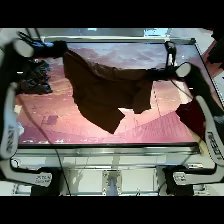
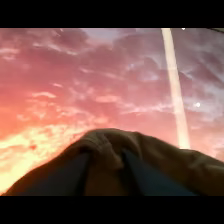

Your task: Fold the shirts.

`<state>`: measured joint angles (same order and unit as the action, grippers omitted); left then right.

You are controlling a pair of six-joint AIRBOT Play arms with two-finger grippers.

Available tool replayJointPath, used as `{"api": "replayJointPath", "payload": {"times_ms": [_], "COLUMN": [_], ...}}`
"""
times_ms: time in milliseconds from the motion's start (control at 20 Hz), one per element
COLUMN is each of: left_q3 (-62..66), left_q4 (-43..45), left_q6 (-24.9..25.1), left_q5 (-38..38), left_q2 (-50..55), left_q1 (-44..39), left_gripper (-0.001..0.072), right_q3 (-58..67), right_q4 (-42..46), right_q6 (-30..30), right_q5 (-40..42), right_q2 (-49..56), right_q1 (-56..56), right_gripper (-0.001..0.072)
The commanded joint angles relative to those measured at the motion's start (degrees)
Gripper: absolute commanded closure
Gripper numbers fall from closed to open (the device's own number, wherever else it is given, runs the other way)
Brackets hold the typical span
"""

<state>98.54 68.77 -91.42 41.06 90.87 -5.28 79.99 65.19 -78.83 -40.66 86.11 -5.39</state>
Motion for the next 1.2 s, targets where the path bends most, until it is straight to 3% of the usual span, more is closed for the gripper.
{"api": "replayJointPath", "payload": {"times_ms": [0, 100, 200, 350, 500, 600, 750, 850, 1000, 1150], "left_q3": [-0.37, 1.14, 5.70, 12.66, 12.31, 8.22, -8.92, -26.32, -50.21, -62.95], "left_q4": [-8.83, -11.28, -10.80, -6.12, 1.03, 1.05, -6.19, -13.57, -24.63, -38.12], "left_q6": [-1.27, -1.16, 0.68, 7.91, 8.48, 9.03, 14.43, 19.30, 21.44, 25.05], "left_q5": [-15.23, -16.33, -10.10, 10.86, 28.85, 35.50, 32.61, 26.16, 13.29, 7.72], "left_q2": [7.74, 7.50, 6.32, 3.26, 1.09, -0.09, -6.51, -13.81, -25.07, -29.00], "left_q1": [-1.05, 0.28, 2.89, 8.50, 12.98, 14.88, 15.21, 15.21, 15.21, 15.17], "left_gripper": [0.0002, 0.0015, 0.0015, 0.0016, 0.0017, 0.0017, 0.0016, 0.0016, 0.0016, 0.0016], "right_q3": [0.13, 0.85, 1.81, 1.79, 1.79, 1.79, 1.79, 1.77, 1.77, 1.79], "right_q4": [-3.43, -1.62, 3.78, 14.99, 19.61, 19.67, 19.80, 18.91, 17.07, 12.98], "right_q6": [0.66, 0.66, 0.66, 0.66, 0.66, 0.63, 0.63, 0.66, 0.66, 0.66], "right_q5": [17.31, 19.89, 15.21, 1.81, -9.55, -12.26, -14.75, -16.83, -19.17, -19.12], "right_q2": [4.96, 3.72, 1.11, -4.26, -8.15, -10.10, -11.78, -12.17, -12.20, -12.20], "right_q1": [-0.72, 0.61, 3.23, 7.80, 11.85, 13.88, 14.60, 14.58, 14.56, 14.56], "right_gripper": [0.0285, 0.0286, 0.0287, 0.0287, 0.0286, 0.0287, 0.0286, 0.0286, 0.0286, 0.0286]}}
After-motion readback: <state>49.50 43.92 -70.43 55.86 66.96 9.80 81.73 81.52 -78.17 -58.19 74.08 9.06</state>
